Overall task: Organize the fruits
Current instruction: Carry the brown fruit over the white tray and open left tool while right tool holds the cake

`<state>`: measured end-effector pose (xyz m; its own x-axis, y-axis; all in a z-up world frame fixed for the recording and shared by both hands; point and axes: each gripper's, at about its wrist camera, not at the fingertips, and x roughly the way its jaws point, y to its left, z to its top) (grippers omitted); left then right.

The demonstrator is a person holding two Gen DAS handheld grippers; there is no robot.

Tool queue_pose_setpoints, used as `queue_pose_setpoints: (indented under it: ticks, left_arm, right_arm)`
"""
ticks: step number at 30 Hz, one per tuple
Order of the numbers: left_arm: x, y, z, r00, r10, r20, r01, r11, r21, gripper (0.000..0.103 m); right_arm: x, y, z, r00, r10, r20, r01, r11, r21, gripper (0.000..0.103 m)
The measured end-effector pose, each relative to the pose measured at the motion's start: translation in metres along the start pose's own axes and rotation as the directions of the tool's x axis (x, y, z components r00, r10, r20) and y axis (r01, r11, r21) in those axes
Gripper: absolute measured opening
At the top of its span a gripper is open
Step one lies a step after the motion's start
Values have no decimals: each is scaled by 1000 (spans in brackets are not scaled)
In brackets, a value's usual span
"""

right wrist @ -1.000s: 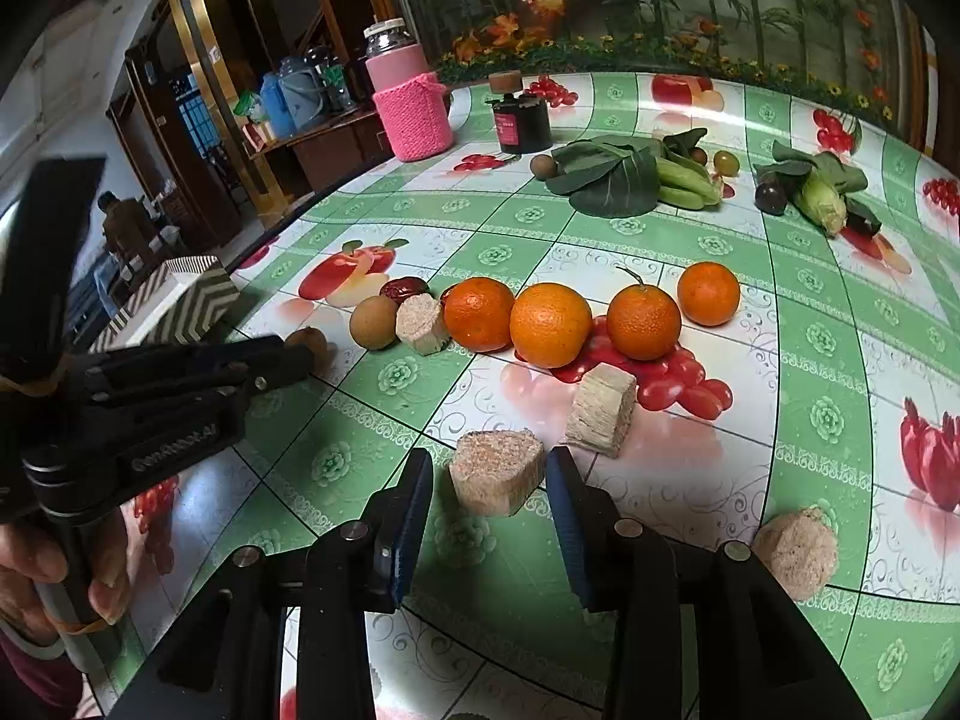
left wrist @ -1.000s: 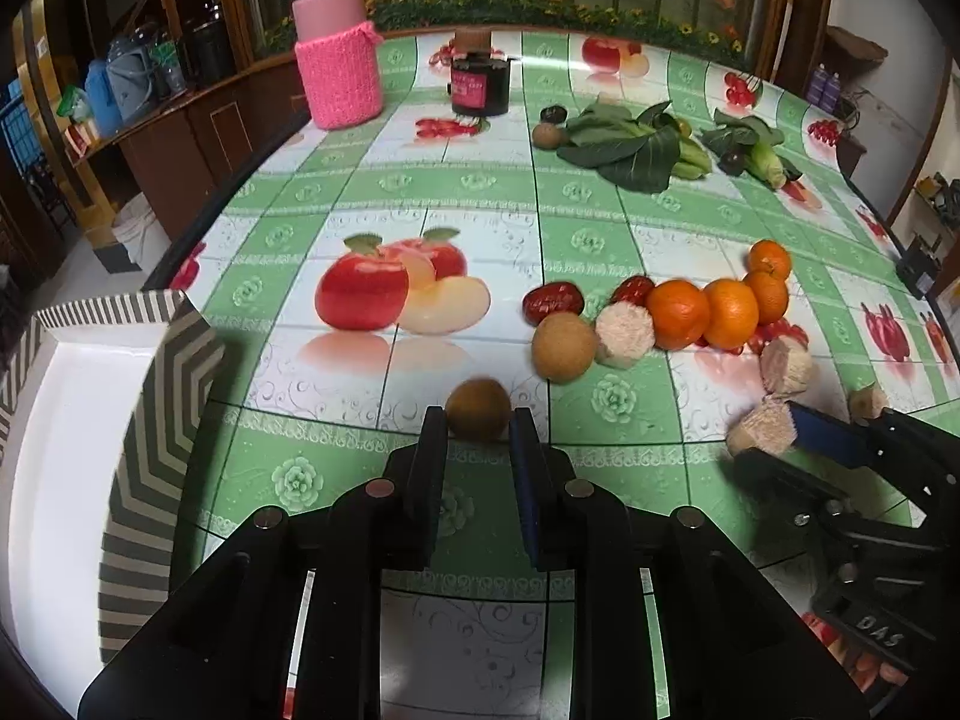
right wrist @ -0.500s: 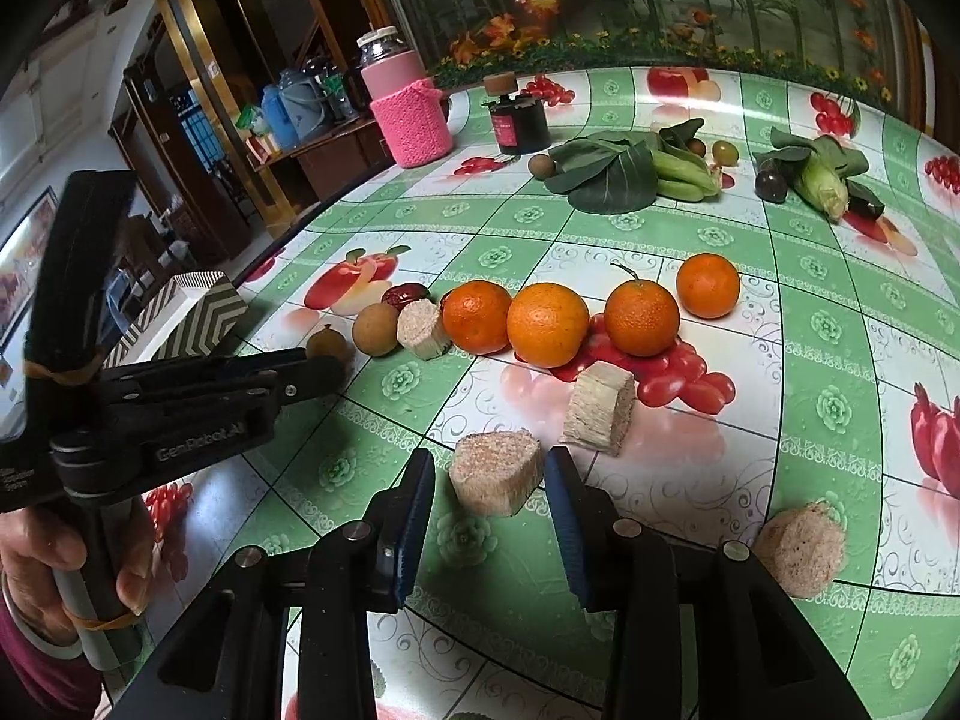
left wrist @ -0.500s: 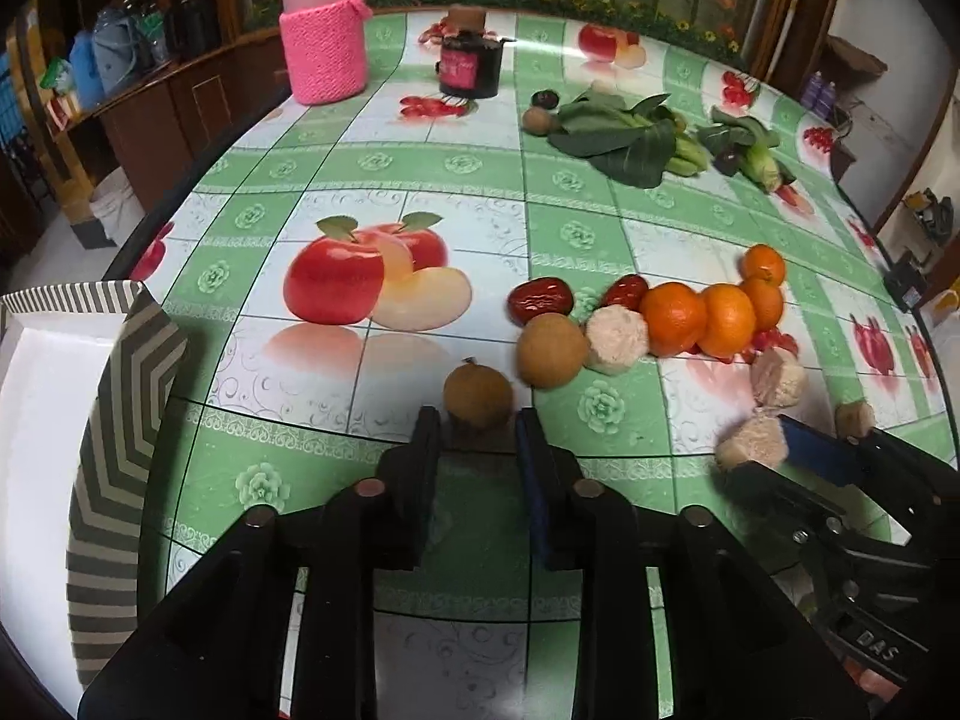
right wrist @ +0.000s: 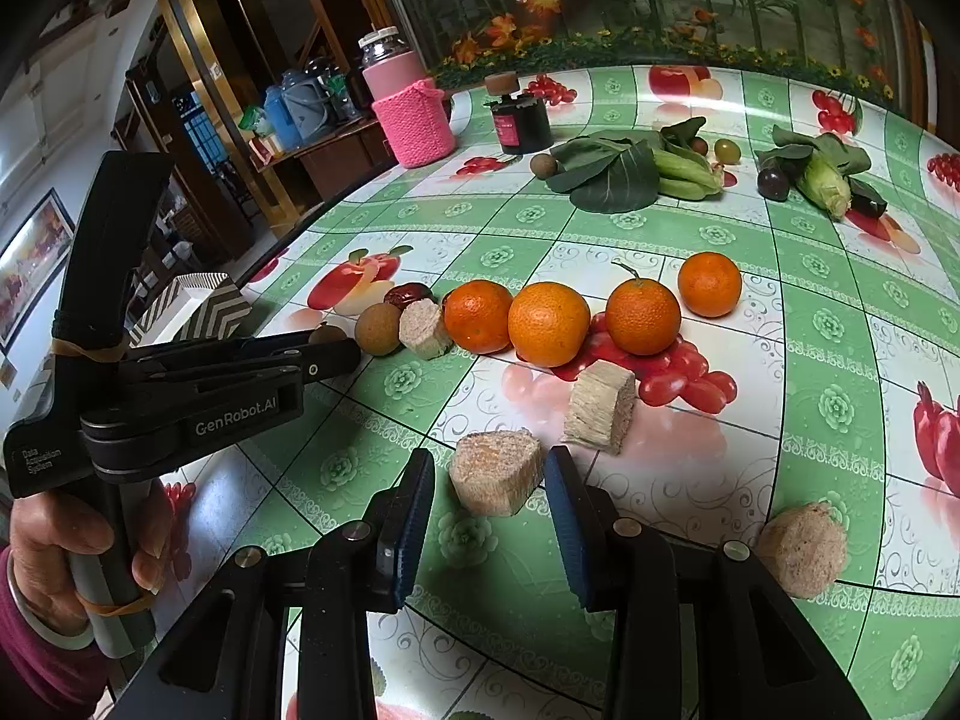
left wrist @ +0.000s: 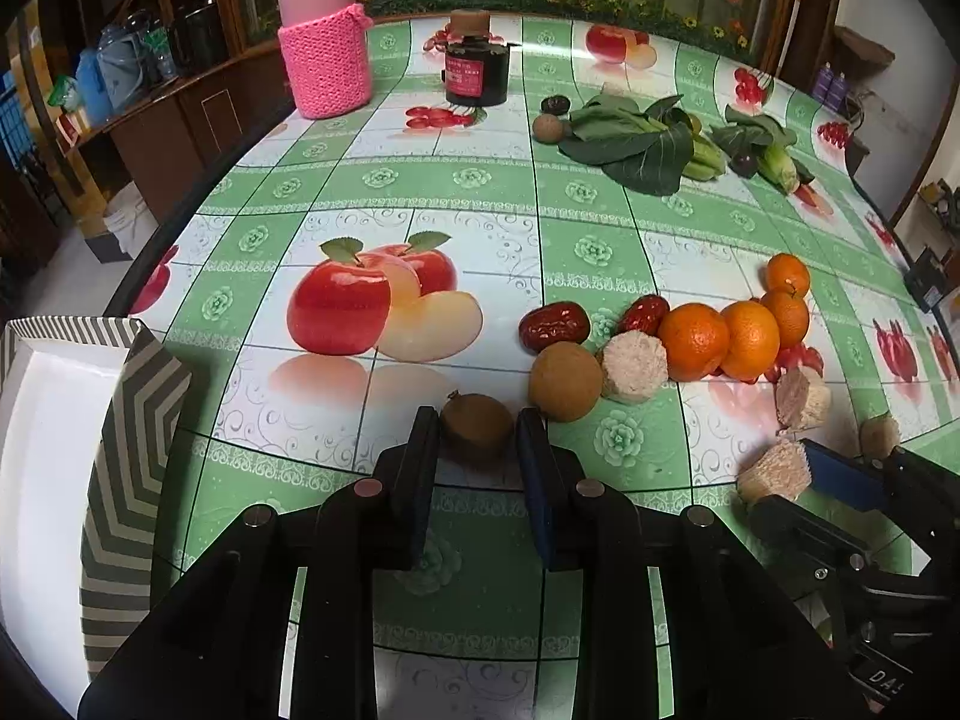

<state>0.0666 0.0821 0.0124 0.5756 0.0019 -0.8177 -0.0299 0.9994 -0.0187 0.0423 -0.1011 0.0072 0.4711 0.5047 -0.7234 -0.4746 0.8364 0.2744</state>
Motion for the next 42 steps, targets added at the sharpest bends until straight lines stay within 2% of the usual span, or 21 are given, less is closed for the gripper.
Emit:
queue_pose_setpoints:
  ticks: [2, 9, 11, 13, 17, 18, 20, 22, 23, 27, 30, 35, 38, 42]
  left_arm:
    - [0, 1, -2, 1000, 4, 6, -4, 1000, -3, 24]
    - [-26, 3, -15, 999, -20, 30, 21, 999, -26, 23]
    - [-45, 4, -22, 998, -32, 44, 33, 999, -25, 23]
    - [-64, 7, -29, 997, -29, 66, 30, 999, -20, 23]
    - [-107, 38, -43, 990, 32, 135, -25, 998, -50, 24]
    - [-116, 47, -47, 985, 60, 163, -50, 997, -66, 24]
    - [-137, 69, -54, 962, 138, 236, -118, 988, -99, 24]
    - [-142, 85, -56, 953, 165, 253, -138, 983, -122, 24]
    - [-140, 92, -56, 956, 164, 243, -134, 982, -132, 24]
    - [-117, 110, -60, 977, 125, 171, -98, 983, -158, 24]
    - [-103, 118, -69, 993, 27, 114, -3, 978, -208, 24]
    - [-106, 101, -88, 994, -28, 101, 47, 980, -193, 24]
    - [-110, 93, -94, 992, -84, 93, 100, 977, -189, 23]
    - [-113, 85, -99, 992, -96, 86, 109, 982, -157, 23]
  right_arm:
    - [0, 3, -1, 1000, -8, -2, 8, 1000, -16, 32]
    - [-4, 11, -4, 999, -47, -10, 46, 997, -57, 31]
    - [-10, 11, -5, 1000, -29, 0, 29, 999, -38, 31]
    - [-18, 12, -7, 999, 29, 15, -29, 1000, -9, 31]
    - [-21, 27, -8, 998, 66, 16, -66, 998, -16, 31]
    - [-21, 32, -9, 998, 69, 13, -68, 997, -24, 31]
    - [-20, 37, -10, 996, 83, 10, -83, 996, -26, 31]
    - [-20, 40, -10, 995, 100, 8, -100, 995, -19, 31]
    - [-19, 42, -9, 994, 107, 10, -107, 994, -15, 31]
    - [-20, 62, -5, 991, 136, 13, -136, 990, -46, 31]
    - [-18, 73, -3, 991, 137, 1, -136, 988, -79, 31]
    - [-15, 81, 4, 990, 144, -2, -144, 986, -89, 31]
    - [-13, 88, 8, 987, 161, 0, -160, 982, -99, 31]
    - [-7, 106, 14, 986, 168, -11, -168, 976, -142, 31]
